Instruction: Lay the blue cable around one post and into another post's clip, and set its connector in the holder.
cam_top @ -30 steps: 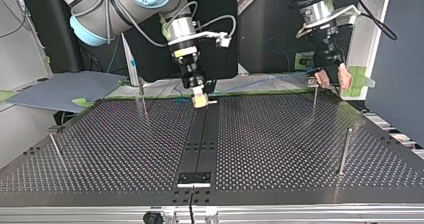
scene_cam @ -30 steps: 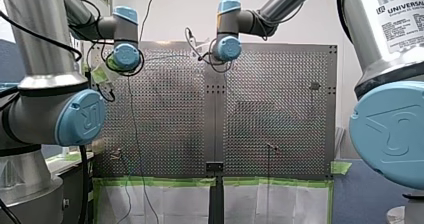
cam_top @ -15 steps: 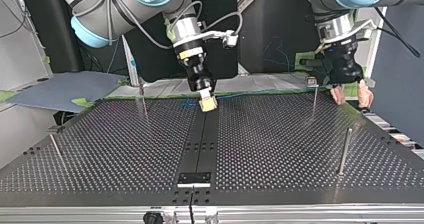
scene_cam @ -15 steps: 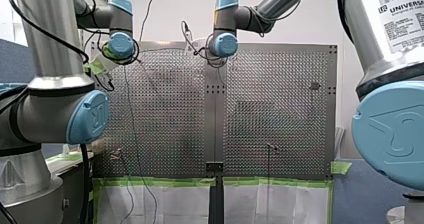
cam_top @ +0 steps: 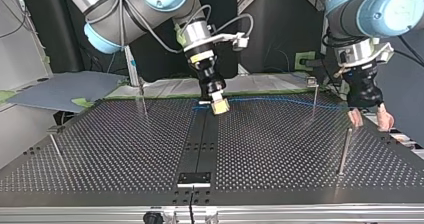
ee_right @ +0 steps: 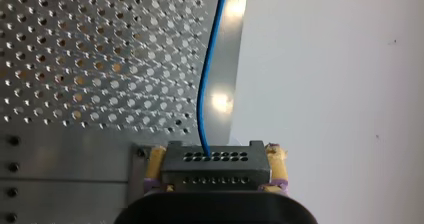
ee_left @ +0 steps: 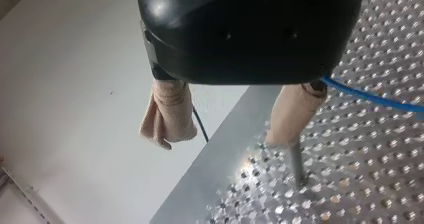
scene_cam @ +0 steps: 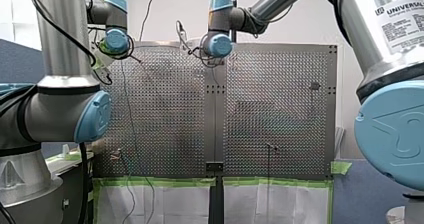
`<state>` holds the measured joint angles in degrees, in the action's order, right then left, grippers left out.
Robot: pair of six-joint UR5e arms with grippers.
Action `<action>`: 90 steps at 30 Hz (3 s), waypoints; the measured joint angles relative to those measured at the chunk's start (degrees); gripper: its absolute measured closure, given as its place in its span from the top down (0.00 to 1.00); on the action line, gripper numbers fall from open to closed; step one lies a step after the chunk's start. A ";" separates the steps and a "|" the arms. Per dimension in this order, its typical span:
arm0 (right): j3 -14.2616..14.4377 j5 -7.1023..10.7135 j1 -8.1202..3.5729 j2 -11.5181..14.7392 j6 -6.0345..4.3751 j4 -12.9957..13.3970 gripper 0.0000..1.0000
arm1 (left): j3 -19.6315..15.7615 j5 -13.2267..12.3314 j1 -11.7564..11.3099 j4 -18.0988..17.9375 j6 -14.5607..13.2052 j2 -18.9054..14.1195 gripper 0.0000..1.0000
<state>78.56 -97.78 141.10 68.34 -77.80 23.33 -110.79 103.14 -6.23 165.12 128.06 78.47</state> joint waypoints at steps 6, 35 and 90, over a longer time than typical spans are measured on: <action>-1.31 0.03 0.31 -1.27 0.00 0.11 0.04 | 2.69 -2.51 -2.68 0.04 0.12 0.63 1.00; -4.86 -0.21 -0.59 -1.67 -1.45 0.53 0.04 | 11.22 -6.76 -6.64 -0.95 -1.00 8.42 1.00; 6.48 -13.85 -14.38 -11.06 -14.00 5.18 0.04 | 9.74 -11.21 -6.78 -2.55 -1.00 18.06 1.00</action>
<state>85.05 -111.63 126.72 57.28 -91.80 28.51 -101.05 91.93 -13.01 162.56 127.06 96.53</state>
